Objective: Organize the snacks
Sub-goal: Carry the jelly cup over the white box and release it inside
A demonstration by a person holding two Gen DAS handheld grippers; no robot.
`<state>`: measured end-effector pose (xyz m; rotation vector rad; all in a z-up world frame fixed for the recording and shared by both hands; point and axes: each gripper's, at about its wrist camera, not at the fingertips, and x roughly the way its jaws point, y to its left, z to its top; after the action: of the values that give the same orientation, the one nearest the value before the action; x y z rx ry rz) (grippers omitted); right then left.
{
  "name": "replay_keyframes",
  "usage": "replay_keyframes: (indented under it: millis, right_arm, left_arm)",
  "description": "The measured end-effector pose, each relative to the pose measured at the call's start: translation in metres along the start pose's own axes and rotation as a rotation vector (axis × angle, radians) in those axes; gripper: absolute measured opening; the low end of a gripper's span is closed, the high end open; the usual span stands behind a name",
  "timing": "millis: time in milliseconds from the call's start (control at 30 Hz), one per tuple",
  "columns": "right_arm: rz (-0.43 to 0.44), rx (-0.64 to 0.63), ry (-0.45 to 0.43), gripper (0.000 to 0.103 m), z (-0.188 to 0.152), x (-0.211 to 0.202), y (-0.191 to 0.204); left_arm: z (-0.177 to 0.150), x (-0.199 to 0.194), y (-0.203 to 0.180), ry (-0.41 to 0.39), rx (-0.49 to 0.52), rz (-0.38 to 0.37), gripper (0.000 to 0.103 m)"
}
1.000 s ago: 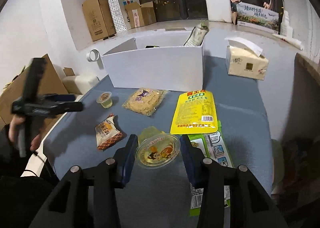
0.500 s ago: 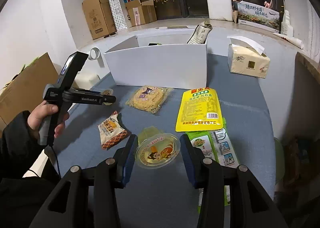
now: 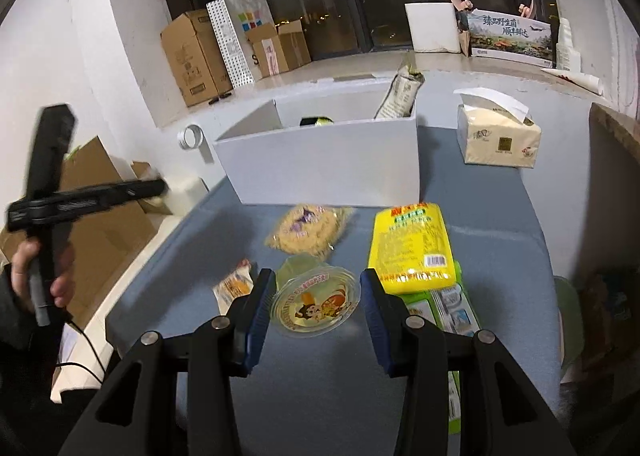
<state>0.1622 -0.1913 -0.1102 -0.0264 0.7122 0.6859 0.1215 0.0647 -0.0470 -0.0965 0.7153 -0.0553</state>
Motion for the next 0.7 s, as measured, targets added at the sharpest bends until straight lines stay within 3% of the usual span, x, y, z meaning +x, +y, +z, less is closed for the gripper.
replay_keyframes:
  millis: [100, 233, 467, 667, 700]
  right_arm:
    - [-0.009, -0.019, -0.023, 0.047, 0.018, 0.002, 0.006]
    - [-0.015, -0.063, -0.086, 0.047, 0.070, 0.010, 0.015]
    - [-0.058, -0.072, -0.124, 0.048, 0.170, 0.056, 0.018]
    - [-0.100, -0.089, -0.085, 0.048, 0.218, 0.101, 0.010]
    - [-0.108, -0.083, -0.076, 0.048, 0.220, 0.104, 0.008]
  left_arm:
    - [0.023, -0.004, -0.003, -0.047, 0.034, 0.010, 0.051]
    - [0.062, 0.010, 0.009, -0.070, 0.033, 0.025, 0.051]
    - [0.123, 0.085, 0.036, -0.045, -0.044, 0.063, 0.051]
    - [0.133, 0.134, 0.051, 0.002, -0.096, 0.058, 0.052]
    - [0.134, 0.143, 0.055, 0.015, -0.108, 0.059, 0.058]
